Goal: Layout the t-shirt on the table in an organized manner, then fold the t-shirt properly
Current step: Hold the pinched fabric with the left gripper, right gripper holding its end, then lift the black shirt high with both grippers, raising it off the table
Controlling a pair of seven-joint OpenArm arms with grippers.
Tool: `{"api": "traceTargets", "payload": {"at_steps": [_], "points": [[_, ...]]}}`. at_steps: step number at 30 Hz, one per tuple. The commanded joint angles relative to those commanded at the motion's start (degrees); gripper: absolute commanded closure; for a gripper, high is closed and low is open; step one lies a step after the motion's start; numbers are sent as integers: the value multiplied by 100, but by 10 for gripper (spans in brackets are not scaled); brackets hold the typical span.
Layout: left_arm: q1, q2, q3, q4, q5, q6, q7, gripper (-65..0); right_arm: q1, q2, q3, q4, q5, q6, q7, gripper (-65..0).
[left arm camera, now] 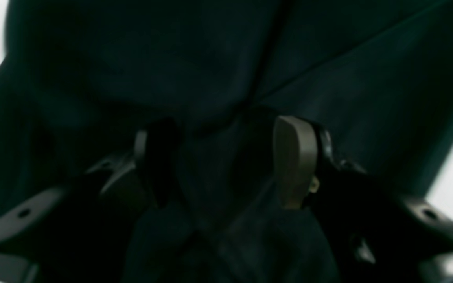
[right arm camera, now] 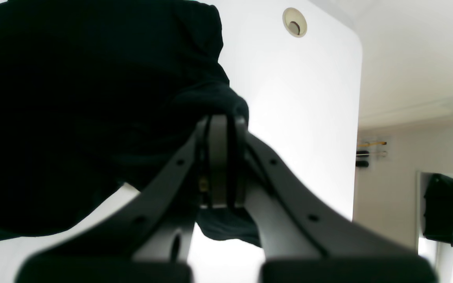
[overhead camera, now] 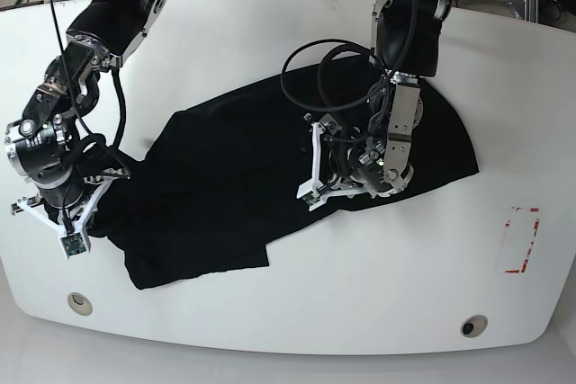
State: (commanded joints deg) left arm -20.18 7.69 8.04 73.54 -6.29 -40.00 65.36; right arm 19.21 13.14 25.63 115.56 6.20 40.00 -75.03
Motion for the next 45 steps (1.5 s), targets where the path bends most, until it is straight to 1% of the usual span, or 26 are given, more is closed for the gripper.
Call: {"api": "traceTargets", "payload": {"at_steps": [17,19,23,31,36,38,41,45], "points": [[0,0,0,9,-70,0,167,-361,0,-9,0,-9,0,0,0,-5],[0,0,0,9,-70,0,176,-335,0,-9,0,-18,0,0,0,-5],[0,-9,0,105,-70,0,246,-243,0,-9,0,-18,0,0,0,-5],[176,-9,9,308,-44,0,255,-147,0,-9,0,-18,0,0,0,-5],[202,-18,9,299,-26,0,246,-25,0,-9,0,-18,0,0,9,-5],[211,-18,9,290,-26,0,246,-11,9,-9,0,-18,0,0,9,-5],[211,-105,9,290,-26,0,246,-8,70,-9,0,-18,0,0,9,-5],[211,-132,9,281,-26,0,246,-7,79,-9,0,-26,0,0,9,-5]]}}
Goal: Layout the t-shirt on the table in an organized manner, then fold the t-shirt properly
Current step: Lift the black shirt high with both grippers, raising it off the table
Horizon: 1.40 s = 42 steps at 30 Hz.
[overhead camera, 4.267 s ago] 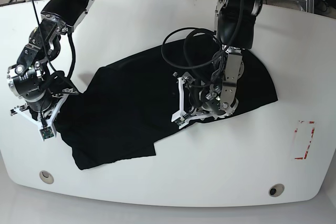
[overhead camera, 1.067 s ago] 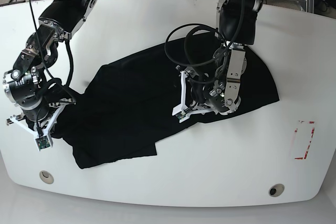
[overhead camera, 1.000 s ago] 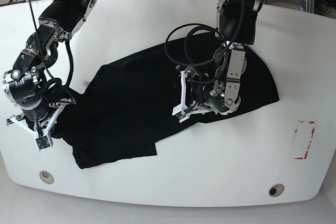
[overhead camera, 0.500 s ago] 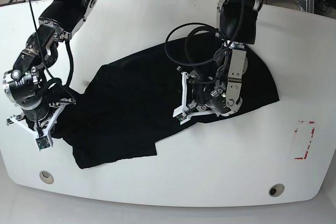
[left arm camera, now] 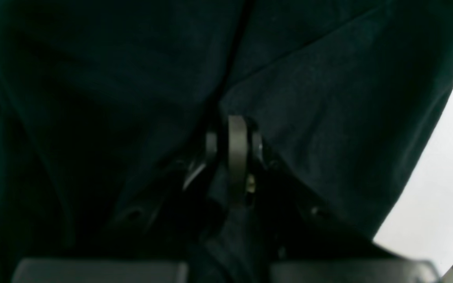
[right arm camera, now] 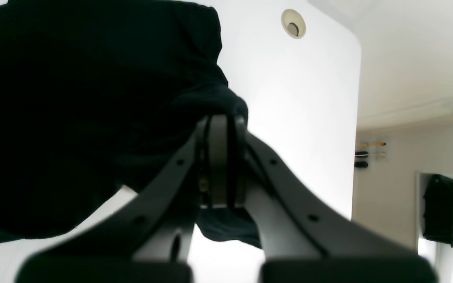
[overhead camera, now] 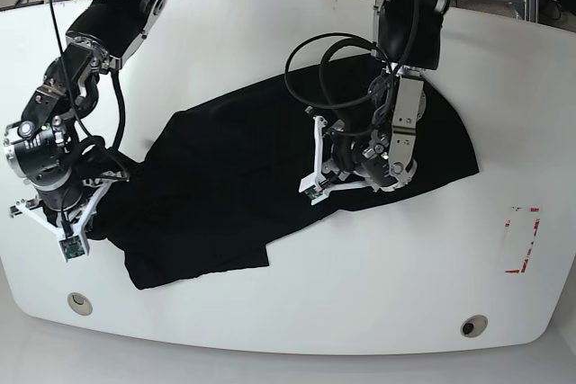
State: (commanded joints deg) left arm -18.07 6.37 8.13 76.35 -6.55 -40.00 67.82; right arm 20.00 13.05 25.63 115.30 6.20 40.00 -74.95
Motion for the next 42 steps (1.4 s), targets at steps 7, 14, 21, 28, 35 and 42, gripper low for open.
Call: {"api": "traceTargets", "payload": {"at_steps": [7,14,21,28,35,42], "points": [[0,-9,-9,26,0,0,0,-6,123,0,0,0,0,0,0,-5],[-88,-9,-9,492,0,0,79,-7,492,-9,0,9,-9,0,0,-5],[-571,0,-18,914,185,0,193,-6,1046,0,0,-9,-35,0,0,-5],[-1231,0,-440,1521,422,0,193,-6,1486,-9,-9,-9,-35,0,0,-5],[-2251,-176,-677,1749,431,0,387,-6,1996,0,-44,-360,-35,0,0,-5],[-3270,-387,-510,1855,387,0,765,-6,2673,158,-651,-967,-53,0,308,-5]]}}
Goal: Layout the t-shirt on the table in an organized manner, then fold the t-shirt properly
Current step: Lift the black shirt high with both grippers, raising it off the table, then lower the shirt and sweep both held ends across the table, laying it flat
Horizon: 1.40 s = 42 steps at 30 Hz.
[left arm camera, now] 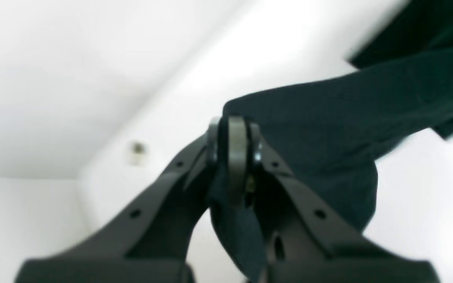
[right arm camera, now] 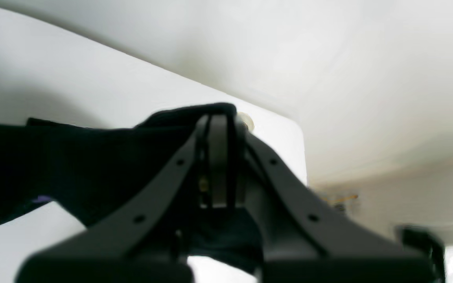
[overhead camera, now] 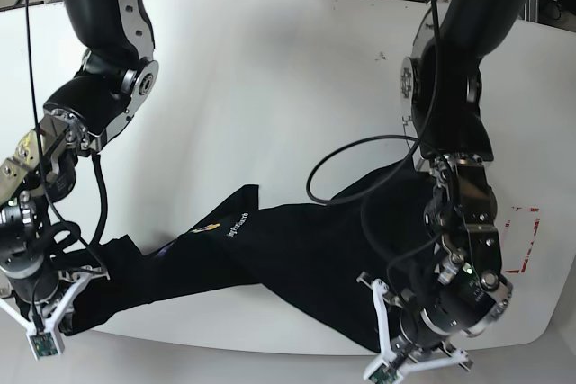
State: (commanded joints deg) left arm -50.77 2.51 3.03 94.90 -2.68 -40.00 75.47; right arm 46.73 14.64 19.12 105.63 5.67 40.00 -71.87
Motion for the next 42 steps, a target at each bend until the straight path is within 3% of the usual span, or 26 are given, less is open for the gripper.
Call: {"api": "traceTargets", "payload": {"at_steps": [11,25,37,42], "points": [[-730,-26,-167,835,35,0,448,-7,1169,123,-308,-923,0,0,185,-6],[-2423,-695,-185,554,18,0,448,-8,2585,360,-993,-1591,0,0,378,-6],[-2423,-826,-712,404,18,0,453,-8,2338,580,-1011,-1046,26,0,-79,-6],[-2233,-949,-765,624,18,0,453,-8,1820,633,-1011,-229,53,0,-448,-6]]}}
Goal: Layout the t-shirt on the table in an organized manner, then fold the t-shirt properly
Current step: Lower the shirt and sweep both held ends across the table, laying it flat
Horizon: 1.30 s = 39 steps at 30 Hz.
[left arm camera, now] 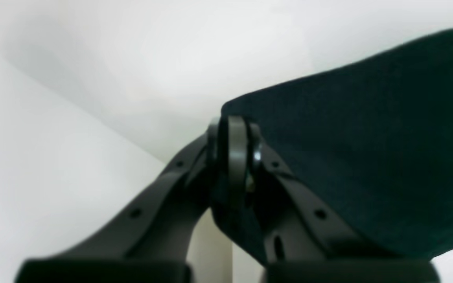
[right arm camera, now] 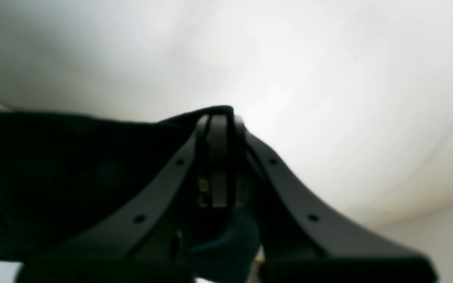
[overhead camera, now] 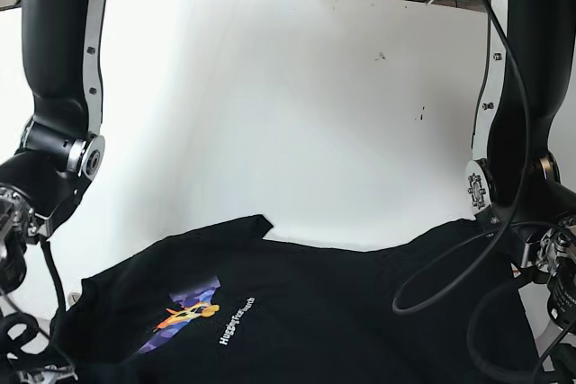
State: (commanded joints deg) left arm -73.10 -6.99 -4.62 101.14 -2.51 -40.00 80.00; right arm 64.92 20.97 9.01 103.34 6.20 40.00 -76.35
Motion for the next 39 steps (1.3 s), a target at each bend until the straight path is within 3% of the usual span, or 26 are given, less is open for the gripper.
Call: {"api": "traceTargets", "payload": {"at_steps": [10,23,28,39], "points": [[1081,-35,18,466,9,0,0,-8,-1477,18,26,1284,0,0,-365,-6],[3543,114,18,905,9,0,0,-8,-3385,-9,598,1345,-9,0,-365,-3],[4668,404,0,1134,35,0,0,-8,-4167,-26,730,1354,-9,0,-365,-3],[6769,642,-105,1310,0,0,0,-6,-5653,-53,818,1354,-9,0,-365,-3]]}}
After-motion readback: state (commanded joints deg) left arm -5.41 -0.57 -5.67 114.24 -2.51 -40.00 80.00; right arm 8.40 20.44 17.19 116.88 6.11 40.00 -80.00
